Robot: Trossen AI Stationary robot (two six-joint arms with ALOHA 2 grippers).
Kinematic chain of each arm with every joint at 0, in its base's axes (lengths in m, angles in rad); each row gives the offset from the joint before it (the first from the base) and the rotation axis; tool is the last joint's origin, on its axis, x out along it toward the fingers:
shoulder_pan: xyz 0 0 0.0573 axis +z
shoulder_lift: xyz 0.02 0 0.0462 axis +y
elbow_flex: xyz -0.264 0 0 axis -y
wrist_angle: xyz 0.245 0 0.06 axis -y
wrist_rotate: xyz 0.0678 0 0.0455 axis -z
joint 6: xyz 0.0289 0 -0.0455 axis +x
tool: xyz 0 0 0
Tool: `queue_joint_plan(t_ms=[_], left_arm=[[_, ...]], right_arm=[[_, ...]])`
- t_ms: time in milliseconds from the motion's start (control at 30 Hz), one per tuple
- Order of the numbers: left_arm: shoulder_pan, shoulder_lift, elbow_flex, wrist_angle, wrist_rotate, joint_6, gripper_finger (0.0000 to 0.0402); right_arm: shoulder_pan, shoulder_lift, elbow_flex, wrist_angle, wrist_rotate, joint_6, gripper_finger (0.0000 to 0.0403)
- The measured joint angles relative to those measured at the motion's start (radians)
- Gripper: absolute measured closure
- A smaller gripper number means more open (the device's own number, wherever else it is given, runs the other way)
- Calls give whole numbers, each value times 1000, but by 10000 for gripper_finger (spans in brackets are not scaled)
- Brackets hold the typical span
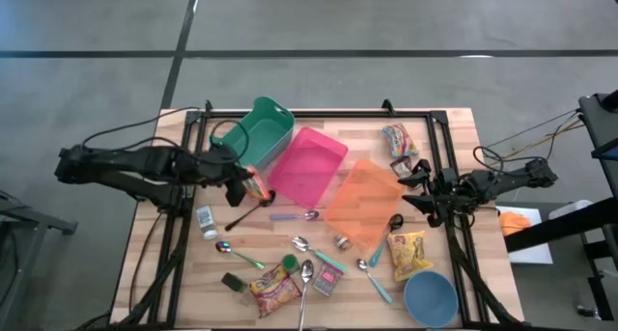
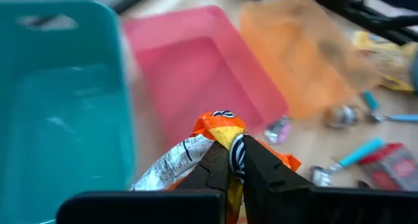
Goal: Pick & Place Food Item
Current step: Put the orange noodle pack into the green bin
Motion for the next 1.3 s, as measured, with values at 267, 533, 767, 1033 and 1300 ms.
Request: queue_joint_plan(t_ms=[267, 533, 767, 1033, 1300], left_arm=[[8, 0, 130, -183, -183, 31, 392], [113, 0, 149, -192, -192, 132, 392], [246, 0, 149, -209, -182, 230, 392], [364, 55, 149, -204, -177, 411, 392], [414, 189, 149, -195, -178, 549, 392]], right_arm=[[0, 0, 0, 0, 0, 0, 168], [0, 0, 0, 0, 0, 0, 168], [0, 0, 0, 0, 0, 0, 168], [0, 0, 0, 0, 0, -3, 168], [0, 0, 0, 0, 0, -3, 168]])
